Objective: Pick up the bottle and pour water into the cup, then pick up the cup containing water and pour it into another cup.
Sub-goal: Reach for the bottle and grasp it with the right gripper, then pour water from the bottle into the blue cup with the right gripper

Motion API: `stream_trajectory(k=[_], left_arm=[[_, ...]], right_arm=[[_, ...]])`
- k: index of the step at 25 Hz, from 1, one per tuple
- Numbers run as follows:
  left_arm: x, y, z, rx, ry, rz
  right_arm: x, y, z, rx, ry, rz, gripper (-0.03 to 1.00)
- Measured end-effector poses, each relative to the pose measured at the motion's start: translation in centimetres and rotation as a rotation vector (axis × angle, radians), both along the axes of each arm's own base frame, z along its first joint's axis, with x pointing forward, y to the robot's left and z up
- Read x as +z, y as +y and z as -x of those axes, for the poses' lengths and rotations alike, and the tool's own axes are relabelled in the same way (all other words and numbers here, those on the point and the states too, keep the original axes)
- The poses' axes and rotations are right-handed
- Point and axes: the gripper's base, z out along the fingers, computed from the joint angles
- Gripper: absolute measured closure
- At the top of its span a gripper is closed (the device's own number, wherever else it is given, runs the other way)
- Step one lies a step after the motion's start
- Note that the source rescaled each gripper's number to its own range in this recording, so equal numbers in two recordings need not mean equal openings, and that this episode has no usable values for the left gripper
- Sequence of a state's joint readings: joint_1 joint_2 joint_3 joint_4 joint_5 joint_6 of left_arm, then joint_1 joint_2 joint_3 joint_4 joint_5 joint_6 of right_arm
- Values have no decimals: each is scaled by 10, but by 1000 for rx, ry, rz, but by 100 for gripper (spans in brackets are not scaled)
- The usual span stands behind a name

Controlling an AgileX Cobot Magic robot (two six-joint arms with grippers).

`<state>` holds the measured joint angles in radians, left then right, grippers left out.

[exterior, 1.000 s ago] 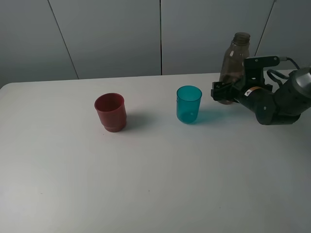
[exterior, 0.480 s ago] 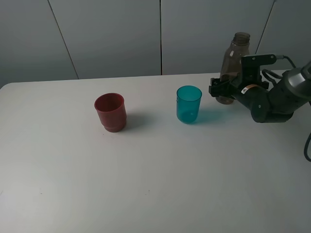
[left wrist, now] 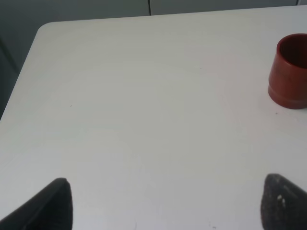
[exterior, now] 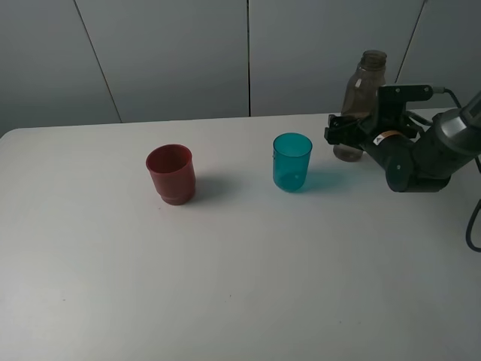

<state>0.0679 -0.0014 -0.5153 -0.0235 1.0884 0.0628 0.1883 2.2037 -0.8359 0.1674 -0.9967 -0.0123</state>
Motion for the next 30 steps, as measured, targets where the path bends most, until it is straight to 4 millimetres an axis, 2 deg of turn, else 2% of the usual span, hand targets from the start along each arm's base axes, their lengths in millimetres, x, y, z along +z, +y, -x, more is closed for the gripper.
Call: stream_trajectory(k=[13, 14, 15, 16, 17, 18, 30], left_arm=[[0, 0, 0, 0, 0, 0], [0, 0, 0, 0, 0, 0], [0, 0, 0, 0, 0, 0], [0, 0, 0, 0, 0, 0], [0, 0, 0, 0, 0, 0], [0, 0, 0, 0, 0, 0], [0, 0, 0, 0, 0, 0]], right_arm=[[2, 1, -5, -8, -15, -32, -3], [2, 1, -5, -8, -15, -32, 1], [2, 1, -5, -8, -15, -32, 17], [2, 1, -5, -8, -15, -32, 59], [2, 1, -5, -8, -15, -31, 95], [2, 1, -5, -6, -13, -31, 90], [2, 3, -5, 25, -11, -13, 91]])
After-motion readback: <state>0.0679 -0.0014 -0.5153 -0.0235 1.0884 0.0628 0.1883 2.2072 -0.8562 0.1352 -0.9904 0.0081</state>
